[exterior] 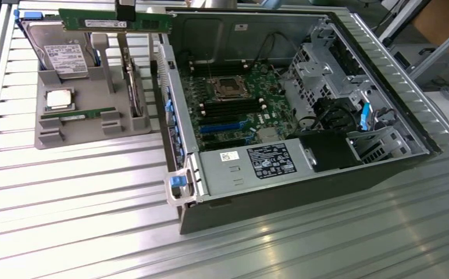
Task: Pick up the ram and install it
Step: 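Pick up the ram and move it above insertion slot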
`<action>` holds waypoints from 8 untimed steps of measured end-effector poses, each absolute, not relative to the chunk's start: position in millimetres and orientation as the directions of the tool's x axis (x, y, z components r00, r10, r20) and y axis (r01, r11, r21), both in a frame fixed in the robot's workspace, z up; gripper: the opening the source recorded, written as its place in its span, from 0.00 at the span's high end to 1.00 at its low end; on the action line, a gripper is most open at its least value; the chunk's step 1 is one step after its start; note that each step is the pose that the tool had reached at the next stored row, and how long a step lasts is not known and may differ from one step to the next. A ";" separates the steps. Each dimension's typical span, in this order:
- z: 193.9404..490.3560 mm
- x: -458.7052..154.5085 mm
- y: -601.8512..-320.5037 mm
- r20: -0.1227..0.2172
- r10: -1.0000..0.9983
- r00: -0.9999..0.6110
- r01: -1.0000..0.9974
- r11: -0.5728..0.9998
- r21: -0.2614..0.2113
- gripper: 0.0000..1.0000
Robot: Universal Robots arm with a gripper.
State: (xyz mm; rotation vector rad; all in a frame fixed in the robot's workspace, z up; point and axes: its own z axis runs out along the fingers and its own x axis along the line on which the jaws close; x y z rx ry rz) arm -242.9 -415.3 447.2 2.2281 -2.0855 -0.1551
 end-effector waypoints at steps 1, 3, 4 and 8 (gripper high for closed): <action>447.1 -241.8 -415.3 -0.015 -0.998 0.065 -0.989 -0.067 0.132 0.88; 446.8 -240.2 -415.3 -0.015 -0.998 0.065 -0.989 -0.067 0.133 0.88; 446.6 -238.1 -415.3 -0.016 -0.998 0.065 -0.989 -0.067 0.134 0.88; 446.0 -231.2 -415.3 -0.016 -0.998 0.065 -0.988 -0.067 0.137 0.88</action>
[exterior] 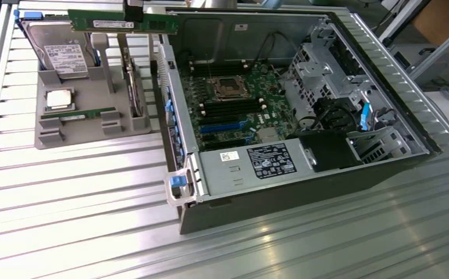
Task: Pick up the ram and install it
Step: 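Pick up the ram and move it above insertion slot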
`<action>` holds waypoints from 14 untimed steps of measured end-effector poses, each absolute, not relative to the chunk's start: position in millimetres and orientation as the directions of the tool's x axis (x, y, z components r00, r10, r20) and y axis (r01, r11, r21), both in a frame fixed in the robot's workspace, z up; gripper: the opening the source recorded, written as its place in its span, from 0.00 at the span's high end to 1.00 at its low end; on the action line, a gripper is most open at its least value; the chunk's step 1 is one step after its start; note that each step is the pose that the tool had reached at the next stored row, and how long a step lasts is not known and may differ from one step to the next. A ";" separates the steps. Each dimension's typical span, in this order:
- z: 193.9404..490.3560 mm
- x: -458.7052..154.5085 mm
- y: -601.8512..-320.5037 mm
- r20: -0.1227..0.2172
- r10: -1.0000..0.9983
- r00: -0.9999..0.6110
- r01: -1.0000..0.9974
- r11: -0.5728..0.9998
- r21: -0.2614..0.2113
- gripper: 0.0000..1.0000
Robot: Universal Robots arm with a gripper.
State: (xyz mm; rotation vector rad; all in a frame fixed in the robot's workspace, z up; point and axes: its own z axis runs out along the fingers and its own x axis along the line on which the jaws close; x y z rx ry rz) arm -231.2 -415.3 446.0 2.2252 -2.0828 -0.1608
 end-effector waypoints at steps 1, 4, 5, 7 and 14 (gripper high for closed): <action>445.9 -230.2 -415.3 -0.016 -0.998 0.065 -0.988 -0.067 0.137 0.88; 445.6 -225.4 -415.3 -0.016 -0.998 0.065 -0.988 -0.067 0.139 0.88; 445.4 -221.5 -415.3 -0.016 -0.998 0.065 -0.988 -0.067 0.141 0.88; 445.2 -217.5 -415.3 -0.016 -0.998 0.065 -0.988 -0.067 0.142 0.88; 444.5 -206.6 -415.3 -0.016 -0.998 0.065 -0.987 -0.067 0.146 0.88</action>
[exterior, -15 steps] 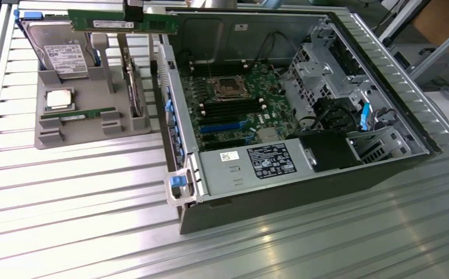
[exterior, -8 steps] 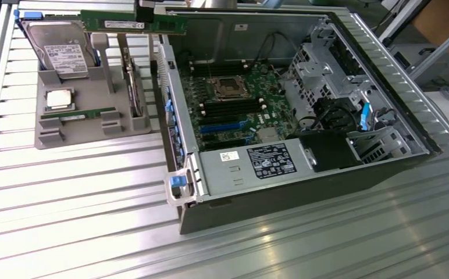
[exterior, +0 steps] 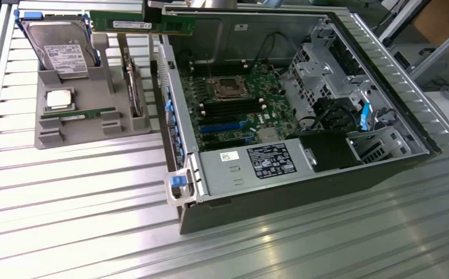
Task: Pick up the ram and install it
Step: 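Pick up the ram and move it above insertion slot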
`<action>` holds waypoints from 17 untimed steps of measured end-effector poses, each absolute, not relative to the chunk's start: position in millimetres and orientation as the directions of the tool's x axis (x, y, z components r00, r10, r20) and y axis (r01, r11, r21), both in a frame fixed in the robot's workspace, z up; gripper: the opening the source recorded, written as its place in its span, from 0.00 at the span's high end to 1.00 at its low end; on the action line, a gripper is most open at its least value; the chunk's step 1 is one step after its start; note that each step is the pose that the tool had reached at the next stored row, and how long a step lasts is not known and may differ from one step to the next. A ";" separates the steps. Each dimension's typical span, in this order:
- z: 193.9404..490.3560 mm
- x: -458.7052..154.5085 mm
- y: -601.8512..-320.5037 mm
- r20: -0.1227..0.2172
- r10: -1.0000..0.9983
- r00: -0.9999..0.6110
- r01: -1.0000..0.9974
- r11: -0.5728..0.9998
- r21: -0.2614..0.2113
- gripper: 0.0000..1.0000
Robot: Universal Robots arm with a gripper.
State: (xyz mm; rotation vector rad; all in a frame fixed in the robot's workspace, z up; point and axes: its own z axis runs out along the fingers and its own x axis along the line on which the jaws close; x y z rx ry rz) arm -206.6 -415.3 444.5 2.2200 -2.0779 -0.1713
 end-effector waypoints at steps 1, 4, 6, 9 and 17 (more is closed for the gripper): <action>444.4 -204.2 -415.3 -0.016 -0.998 0.065 -0.987 -0.067 0.147 0.88; 444.1 -199.1 -415.3 -0.016 -0.998 0.065 -0.987 -0.067 0.149 0.88; 443.5 -192.5 -415.3 -0.017 -0.998 0.065 -0.986 -0.067 0.152 0.88; 442.9 -186.5 -415.3 -0.017 -0.998 0.065 -0.986 -0.067 0.154 0.88; 441.3 -166.8 -415.3 -0.017 -0.998 0.065 -0.985 -0.067 0.160 0.88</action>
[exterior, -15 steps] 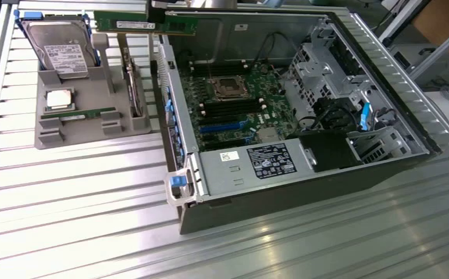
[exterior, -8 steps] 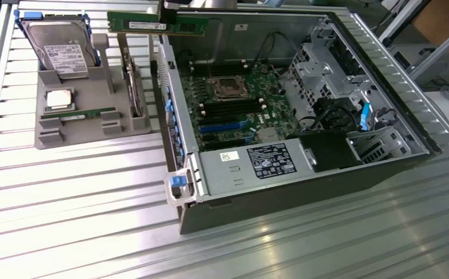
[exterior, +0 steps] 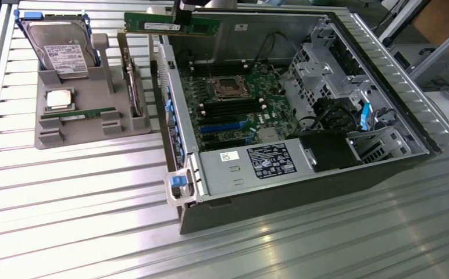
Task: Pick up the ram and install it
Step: 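Pick up the ram and move it above insertion slot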
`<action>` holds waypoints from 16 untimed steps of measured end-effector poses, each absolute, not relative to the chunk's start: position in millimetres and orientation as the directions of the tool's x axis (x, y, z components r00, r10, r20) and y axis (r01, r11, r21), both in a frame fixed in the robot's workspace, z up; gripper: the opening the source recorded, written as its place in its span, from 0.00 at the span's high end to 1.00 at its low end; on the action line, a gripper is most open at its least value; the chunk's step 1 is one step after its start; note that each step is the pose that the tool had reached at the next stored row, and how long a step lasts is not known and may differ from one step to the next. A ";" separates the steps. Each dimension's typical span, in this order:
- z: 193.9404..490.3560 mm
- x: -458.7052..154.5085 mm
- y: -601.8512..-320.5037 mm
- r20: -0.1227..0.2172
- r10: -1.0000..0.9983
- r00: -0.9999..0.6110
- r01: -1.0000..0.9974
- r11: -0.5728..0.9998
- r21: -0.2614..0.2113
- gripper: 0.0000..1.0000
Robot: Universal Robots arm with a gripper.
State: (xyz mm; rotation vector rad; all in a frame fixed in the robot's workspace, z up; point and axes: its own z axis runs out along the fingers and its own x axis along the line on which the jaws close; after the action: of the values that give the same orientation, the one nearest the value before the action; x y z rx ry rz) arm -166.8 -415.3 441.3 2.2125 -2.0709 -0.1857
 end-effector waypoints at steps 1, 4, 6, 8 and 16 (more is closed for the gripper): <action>441.2 -165.3 -415.3 -0.017 -0.998 0.065 -0.985 -0.067 0.160 0.88; 440.4 -160.8 -415.3 -0.017 -0.998 0.065 -0.985 -0.067 0.162 0.88; 439.9 -157.1 -415.3 -0.017 -0.998 0.065 -0.984 -0.066 0.163 0.88; 439.5 -153.9 -415.3 -0.017 -0.998 0.065 -0.984 -0.067 0.163 0.88; 438.1 -144.0 -415.3 -0.018 -0.998 0.064 -0.984 -0.066 0.166 0.88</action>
State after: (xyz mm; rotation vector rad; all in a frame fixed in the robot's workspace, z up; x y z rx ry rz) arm -144.0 -415.3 438.1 2.2090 -2.0678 -0.1925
